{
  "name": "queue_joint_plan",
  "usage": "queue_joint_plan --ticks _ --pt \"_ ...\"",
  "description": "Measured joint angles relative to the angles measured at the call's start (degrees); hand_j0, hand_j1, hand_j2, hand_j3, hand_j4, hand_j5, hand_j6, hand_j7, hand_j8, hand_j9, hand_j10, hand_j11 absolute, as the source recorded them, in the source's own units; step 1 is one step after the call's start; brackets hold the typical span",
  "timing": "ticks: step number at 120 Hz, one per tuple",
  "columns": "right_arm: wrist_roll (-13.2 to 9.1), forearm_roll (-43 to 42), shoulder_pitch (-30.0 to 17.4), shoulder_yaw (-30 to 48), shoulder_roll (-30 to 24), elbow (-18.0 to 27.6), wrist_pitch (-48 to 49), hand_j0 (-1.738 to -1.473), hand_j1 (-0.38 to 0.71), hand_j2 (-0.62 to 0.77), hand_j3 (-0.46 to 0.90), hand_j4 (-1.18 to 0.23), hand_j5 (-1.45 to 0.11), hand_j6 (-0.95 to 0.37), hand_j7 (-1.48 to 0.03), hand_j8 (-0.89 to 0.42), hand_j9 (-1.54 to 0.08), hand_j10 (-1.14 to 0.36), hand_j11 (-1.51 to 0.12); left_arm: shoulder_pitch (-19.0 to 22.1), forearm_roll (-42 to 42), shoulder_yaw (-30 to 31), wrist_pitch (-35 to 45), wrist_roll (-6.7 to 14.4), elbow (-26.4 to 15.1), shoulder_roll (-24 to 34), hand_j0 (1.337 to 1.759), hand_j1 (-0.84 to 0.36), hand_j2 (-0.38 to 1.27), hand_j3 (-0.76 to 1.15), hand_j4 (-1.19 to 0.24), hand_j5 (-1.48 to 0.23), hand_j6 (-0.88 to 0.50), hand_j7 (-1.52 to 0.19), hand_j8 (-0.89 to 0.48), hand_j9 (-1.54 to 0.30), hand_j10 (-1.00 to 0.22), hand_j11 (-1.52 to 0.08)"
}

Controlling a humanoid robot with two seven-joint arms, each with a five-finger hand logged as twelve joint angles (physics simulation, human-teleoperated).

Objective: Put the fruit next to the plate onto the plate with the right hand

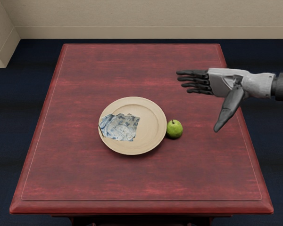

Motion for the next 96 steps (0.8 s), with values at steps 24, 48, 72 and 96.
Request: queue_joint_plan --ticks 24,48,72,96 --pt "-1.71 -2.73 -0.62 -0.48 1.40 0.92 0.00 -1.658 -0.35 0.00 0.00 0.00 0.00 0.00 0.00 0.00 0.00 0.00 0.00 0.00 0.00 0.00 0.00 0.00 0.00 0.00 1.658 0.35 0.00 0.00 0.00 0.00 0.00 0.00 0.00 0.00 0.00 0.00" --pt "-0.50 -13.34 -3.64 -0.38 8.86 1.12 -12.56 -1.658 -0.35 0.00 0.00 0.00 0.00 0.00 0.00 0.00 0.00 0.00 0.00 0.00 0.00 0.00 0.00 0.00 0.00 0.00 1.658 0.35 0.00 0.00 0.00 0.00 0.00 0.00 0.00 0.00 0.00 0.00" --pt "12.19 -17.41 -7.22 -0.25 10.20 0.86 -18.27 -1.658 -0.35 0.00 0.00 0.00 0.00 0.00 0.00 0.00 0.00 0.00 0.00 0.00 0.00 0.00 0.00 0.00 0.00 0.00 1.658 0.35 0.00 0.00 0.00 0.00 0.00 0.00 0.00 0.00 0.00 0.00" --pt "23.17 -18.00 -11.45 -0.33 10.00 -2.87 -19.15 -1.658 -0.35 0.00 0.00 0.00 0.00 0.00 0.00 0.00 0.00 0.00 0.00 0.00 0.00 0.00 0.00 0.00 0.00 0.00 1.658 0.35 0.00 0.00 0.00 0.00 0.00 0.00 0.00 0.00 0.00 0.00"
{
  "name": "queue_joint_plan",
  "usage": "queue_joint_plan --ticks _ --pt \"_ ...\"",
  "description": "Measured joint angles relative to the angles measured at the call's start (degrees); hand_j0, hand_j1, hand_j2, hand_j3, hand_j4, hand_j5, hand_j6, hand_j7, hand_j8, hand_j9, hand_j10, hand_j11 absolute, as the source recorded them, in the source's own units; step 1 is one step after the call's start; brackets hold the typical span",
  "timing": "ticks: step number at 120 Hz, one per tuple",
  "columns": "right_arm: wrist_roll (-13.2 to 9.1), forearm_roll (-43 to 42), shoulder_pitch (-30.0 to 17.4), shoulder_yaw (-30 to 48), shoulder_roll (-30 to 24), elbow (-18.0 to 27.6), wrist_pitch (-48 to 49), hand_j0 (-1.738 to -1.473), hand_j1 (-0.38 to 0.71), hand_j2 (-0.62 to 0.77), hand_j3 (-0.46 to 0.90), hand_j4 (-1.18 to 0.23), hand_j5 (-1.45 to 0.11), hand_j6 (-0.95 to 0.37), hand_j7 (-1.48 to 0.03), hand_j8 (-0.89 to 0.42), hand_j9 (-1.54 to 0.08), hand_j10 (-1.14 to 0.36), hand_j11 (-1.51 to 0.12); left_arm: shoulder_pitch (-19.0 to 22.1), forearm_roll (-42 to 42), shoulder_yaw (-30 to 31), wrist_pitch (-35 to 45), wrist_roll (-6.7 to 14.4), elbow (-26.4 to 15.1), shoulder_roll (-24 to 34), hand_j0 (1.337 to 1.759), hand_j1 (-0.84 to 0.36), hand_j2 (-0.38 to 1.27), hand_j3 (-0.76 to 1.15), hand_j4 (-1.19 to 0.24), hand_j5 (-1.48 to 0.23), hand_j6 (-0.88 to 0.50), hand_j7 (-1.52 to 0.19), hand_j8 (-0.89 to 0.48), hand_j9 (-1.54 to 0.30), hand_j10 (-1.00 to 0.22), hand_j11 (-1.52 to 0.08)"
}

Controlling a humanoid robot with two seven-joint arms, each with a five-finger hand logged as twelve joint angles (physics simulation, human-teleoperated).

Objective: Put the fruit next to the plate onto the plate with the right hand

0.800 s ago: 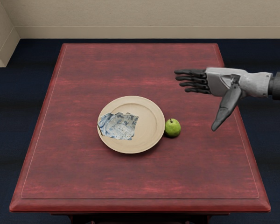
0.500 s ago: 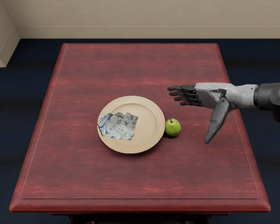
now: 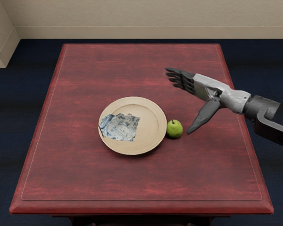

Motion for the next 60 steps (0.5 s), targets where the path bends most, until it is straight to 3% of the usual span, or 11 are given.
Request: queue_joint_plan --ticks 25,60 --pt "3.24 -4.06 -4.39 -0.43 3.21 -5.02 -3.85 -1.658 -0.35 0.00 0.00 0.00 0.00 0.00 0.00 0.00 0.00 0.00 0.00 0.00 0.00 0.00 0.00 0.00 0.00 0.00 1.658 0.35 0.00 0.00 0.00 0.00 0.00 0.00 0.00 0.00 0.00 0.00" --pt "8.77 -5.63 -10.13 -0.48 5.16 -6.92 -10.31 -1.658 -0.19 -0.02 0.00 -0.14 -0.18 -0.14 -0.18 -0.14 -0.18 -0.14 -0.18 0.00 0.00 0.00 0.00 0.00 0.00 0.00 1.658 0.35 0.00 0.00 0.00 0.00 0.00 0.00 0.00 0.00 0.00 0.00"
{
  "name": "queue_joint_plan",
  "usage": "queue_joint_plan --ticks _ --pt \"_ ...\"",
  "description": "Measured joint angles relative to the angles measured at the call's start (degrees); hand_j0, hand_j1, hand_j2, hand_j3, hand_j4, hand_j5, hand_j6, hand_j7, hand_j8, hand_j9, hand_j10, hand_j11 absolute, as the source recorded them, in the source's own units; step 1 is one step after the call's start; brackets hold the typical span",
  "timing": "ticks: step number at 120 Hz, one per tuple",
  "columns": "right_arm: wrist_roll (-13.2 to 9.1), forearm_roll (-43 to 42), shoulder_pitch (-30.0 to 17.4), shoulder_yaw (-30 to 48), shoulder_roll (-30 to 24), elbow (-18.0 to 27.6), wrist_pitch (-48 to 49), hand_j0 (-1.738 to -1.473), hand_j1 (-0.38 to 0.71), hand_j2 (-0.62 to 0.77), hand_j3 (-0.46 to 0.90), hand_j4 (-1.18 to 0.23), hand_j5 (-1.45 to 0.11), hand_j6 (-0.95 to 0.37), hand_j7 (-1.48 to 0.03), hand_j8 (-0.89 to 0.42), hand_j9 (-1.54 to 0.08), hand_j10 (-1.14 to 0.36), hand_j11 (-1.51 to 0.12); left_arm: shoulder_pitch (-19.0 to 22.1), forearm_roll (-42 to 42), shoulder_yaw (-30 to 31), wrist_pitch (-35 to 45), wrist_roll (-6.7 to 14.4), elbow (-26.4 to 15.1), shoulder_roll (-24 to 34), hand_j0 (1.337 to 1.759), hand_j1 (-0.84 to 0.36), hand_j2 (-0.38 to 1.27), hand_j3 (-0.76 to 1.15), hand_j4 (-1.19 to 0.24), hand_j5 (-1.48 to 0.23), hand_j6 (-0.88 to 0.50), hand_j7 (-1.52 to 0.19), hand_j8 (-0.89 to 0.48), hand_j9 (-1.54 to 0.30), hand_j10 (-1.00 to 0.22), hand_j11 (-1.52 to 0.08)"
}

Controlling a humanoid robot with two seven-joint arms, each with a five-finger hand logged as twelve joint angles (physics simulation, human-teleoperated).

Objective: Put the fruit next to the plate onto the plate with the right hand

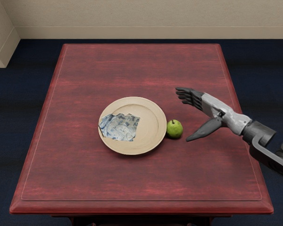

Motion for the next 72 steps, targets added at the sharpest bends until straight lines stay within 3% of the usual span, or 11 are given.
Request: queue_joint_plan --ticks 36,72 --pt "1.67 -0.51 -4.49 -0.21 4.10 -2.53 -6.18 -1.658 -0.10 -0.04 0.00 -0.21 -0.27 -0.21 -0.27 -0.21 -0.27 -0.21 -0.27 0.00 0.00 0.00 0.00 0.00 0.00 0.00 1.658 0.35 0.00 0.00 0.00 0.00 0.00 0.00 0.00 0.00 0.00 0.00" --pt "1.88 -0.75 -5.00 -0.49 5.57 -2.68 -7.98 -1.658 0.01 -0.06 0.00 -0.31 -0.40 -0.31 -0.40 -0.31 -0.40 -0.31 -0.40 -0.04 0.00 0.00 0.00 0.00 0.00 0.00 1.658 0.35 0.00 0.00 0.00 0.00 0.00 0.00 0.00 0.00 0.00 0.00"
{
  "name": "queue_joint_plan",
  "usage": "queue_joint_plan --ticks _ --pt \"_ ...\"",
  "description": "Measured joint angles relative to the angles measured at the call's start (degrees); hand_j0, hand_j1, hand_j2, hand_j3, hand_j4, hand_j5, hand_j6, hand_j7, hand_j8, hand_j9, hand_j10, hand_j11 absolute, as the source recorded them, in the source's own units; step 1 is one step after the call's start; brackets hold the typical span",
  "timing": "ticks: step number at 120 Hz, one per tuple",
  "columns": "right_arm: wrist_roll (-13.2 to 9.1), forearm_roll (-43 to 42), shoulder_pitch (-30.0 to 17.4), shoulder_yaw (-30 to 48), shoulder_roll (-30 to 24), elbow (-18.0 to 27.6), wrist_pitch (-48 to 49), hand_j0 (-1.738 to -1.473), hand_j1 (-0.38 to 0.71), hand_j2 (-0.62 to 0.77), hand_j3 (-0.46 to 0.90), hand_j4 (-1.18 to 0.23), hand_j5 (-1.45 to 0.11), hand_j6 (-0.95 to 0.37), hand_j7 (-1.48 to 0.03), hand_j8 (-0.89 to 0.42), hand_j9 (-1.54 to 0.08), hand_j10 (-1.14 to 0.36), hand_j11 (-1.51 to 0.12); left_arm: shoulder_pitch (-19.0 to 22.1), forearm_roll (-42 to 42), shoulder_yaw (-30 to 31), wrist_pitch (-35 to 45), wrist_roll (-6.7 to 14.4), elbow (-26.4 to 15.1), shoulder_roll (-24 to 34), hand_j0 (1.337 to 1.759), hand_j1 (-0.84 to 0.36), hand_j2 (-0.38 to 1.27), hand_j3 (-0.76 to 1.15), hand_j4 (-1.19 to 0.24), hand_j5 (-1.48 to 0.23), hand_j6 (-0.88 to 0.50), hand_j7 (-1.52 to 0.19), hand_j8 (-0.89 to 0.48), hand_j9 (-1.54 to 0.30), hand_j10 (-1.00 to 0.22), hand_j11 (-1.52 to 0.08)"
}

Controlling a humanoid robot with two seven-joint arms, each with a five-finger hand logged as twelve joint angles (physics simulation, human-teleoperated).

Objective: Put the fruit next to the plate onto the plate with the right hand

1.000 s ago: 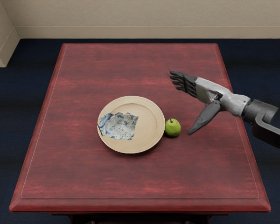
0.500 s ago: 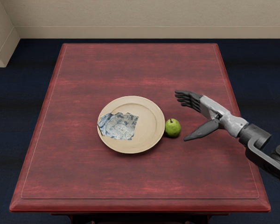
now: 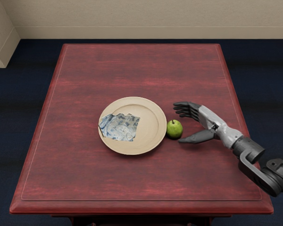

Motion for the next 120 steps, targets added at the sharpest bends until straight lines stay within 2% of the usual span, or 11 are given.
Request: queue_joint_plan --ticks 89,120 --pt "0.01 -1.20 0.21 -1.06 2.77 -0.44 -0.09 -1.658 0.18 -0.09 0.00 -0.44 -0.57 -0.44 -0.57 -0.45 -0.57 -0.44 -0.57 0.04 0.00 0.00 0.00 0.00 0.00 0.00 1.658 0.35 0.00 0.00 0.00 0.00 0.00 0.00 0.00 0.00 0.00 0.00" --pt "0.27 -1.28 0.08 -1.23 2.53 -0.48 0.18 -1.658 0.26 -0.04 0.00 -0.53 -0.67 -0.52 -0.68 -0.41 -0.68 -0.40 -0.68 0.04 0.00 -0.01 0.00 -0.01 0.00 0.00 1.658 0.35 0.00 0.00 0.00 0.00 0.00 0.00 0.00 0.00 0.00 0.00"
